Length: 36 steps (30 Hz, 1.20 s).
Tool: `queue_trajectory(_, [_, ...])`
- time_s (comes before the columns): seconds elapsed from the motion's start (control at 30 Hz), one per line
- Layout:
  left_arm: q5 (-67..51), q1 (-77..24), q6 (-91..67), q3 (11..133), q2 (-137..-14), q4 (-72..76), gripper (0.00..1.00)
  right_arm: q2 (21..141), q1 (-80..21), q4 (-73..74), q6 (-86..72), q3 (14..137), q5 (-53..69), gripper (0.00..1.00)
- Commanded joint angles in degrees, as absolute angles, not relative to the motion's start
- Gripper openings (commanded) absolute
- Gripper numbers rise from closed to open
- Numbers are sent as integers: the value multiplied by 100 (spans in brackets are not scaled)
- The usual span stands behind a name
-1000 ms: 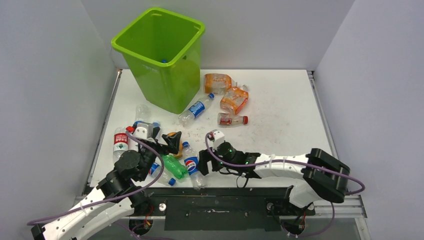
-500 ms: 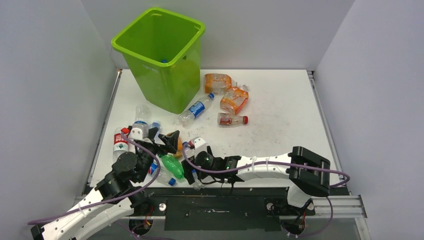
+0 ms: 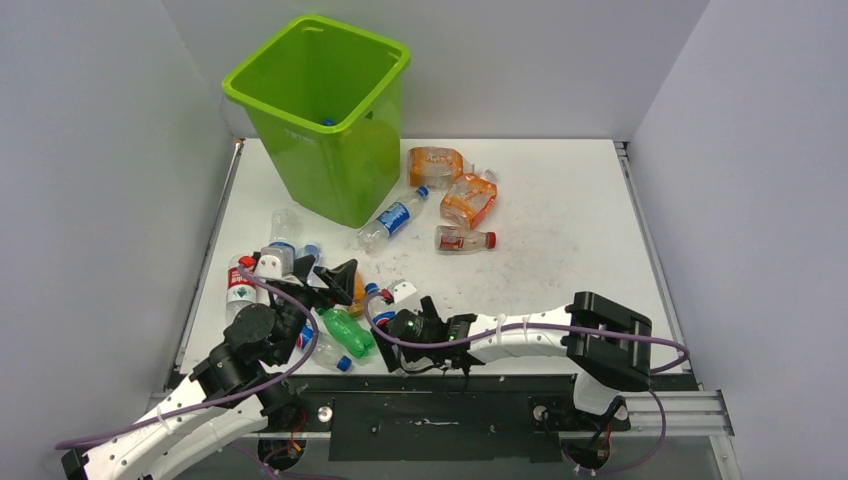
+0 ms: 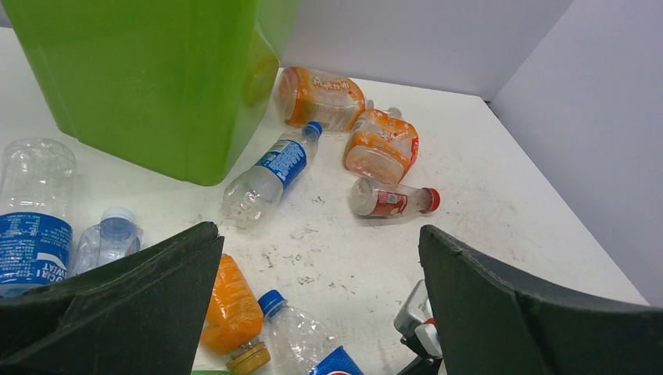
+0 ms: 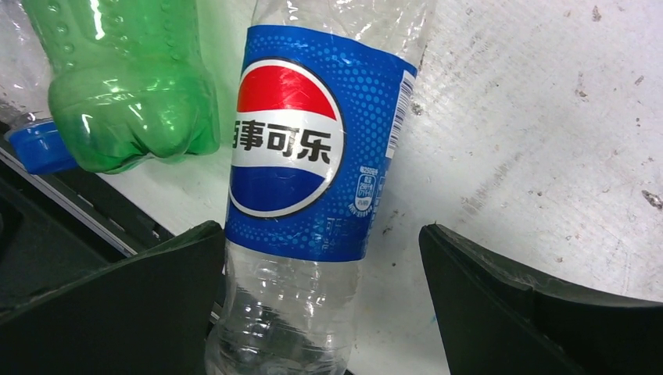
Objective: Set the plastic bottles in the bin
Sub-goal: Pick up the plastic bottle from the corner of the board.
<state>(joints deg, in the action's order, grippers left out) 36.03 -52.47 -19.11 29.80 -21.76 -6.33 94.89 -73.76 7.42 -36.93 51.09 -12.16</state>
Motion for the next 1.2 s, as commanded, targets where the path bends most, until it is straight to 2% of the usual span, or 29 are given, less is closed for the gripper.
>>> queue_trajectory(0.0, [3805, -5311, -1947, 3041, -2138, -573, 96, 9341, -7375, 543, -3750, 4969, -1482, 98])
queue_trajectory(0.2, [3838, -5346, -1925, 3058, -2153, -570, 96, 9506, -7382, 663, -3711, 5072, -1454, 98])
queue_trajectory(0.23, [3840, -5346, -1925, 3070, -2147, -578, 96, 9557, -7378, 703, -3715, 5100, -1457, 100])
queue_trajectory(0.4, [3825, -5361, -1897, 3036, -2073, -533, 96, 9570, -7357, 947, -3758, 5107, -1704, 79])
queue_trajectory(0.53, [3846, -5378, -1855, 3056, -2140, -561, 96, 9112, -7352, 924, -3833, 4808, -2008, 62])
queue_trajectory(0.67, [3893, -5418, -1862, 3050, -2188, -606, 96, 8275, -7339, 944, -3857, 4380, -2412, 53])
queue_trajectory(0.87, [3803, -5426, -2118, 3014, -2286, -500, 96, 6551, -7357, 657, -3602, 3755, -2938, 50])
queue_trajectory(1.0, [3357, -5428, -2600, 2912, -2375, -155, 96, 5180, -7382, -315, -3271, 3089, -3040, 49])
queue_trajectory(1.17, [2231, -5415, -3059, 2571, -2655, 1142, 96, 4083, -7391, -1612, -2823, 2351, -2782, 48])
